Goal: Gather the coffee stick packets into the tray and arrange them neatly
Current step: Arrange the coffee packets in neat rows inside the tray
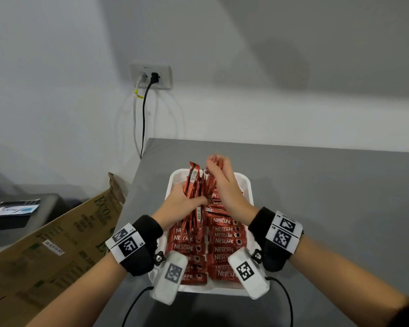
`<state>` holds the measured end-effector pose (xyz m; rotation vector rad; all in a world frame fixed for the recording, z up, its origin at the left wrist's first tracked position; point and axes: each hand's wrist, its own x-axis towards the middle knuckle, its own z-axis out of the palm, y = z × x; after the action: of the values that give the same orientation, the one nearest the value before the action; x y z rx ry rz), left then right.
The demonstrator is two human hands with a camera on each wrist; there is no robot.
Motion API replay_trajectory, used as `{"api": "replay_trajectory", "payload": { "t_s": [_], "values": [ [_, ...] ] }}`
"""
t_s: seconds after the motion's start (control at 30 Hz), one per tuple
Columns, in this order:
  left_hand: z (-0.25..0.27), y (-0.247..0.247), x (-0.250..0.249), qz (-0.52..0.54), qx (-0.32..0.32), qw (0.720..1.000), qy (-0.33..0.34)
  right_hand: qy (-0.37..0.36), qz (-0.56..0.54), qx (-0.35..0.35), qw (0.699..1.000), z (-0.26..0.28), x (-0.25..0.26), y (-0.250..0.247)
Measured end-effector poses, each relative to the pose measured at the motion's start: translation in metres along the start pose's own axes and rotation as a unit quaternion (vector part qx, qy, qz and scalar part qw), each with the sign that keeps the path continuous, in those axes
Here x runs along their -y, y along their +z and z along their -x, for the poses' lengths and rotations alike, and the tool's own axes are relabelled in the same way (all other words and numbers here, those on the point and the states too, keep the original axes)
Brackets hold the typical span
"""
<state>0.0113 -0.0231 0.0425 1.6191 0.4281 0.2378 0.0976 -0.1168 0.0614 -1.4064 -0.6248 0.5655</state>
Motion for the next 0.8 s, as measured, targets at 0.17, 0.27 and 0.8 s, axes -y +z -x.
{"api": "replay_trajectory", "payload": {
  "t_s": [0.17, 0.27, 0.8],
  "values": [
    [-0.002, -0.009, -0.001, 0.076, 0.014, 0.997, -0.008, -0.013, 0.091, 0.023, 0.996, 0.011, -0.021, -0.016],
    [-0.001, -0.008, -0.001, 0.087, 0.014, 0.996, -0.014, -0.052, 0.104, -0.027, 0.993, 0.008, -0.026, -0.021],
    [0.001, -0.011, -0.005, -0.005, -0.045, 0.999, -0.006, 0.020, 0.202, 0.163, 0.966, 0.017, -0.028, -0.063]
  ]
}}
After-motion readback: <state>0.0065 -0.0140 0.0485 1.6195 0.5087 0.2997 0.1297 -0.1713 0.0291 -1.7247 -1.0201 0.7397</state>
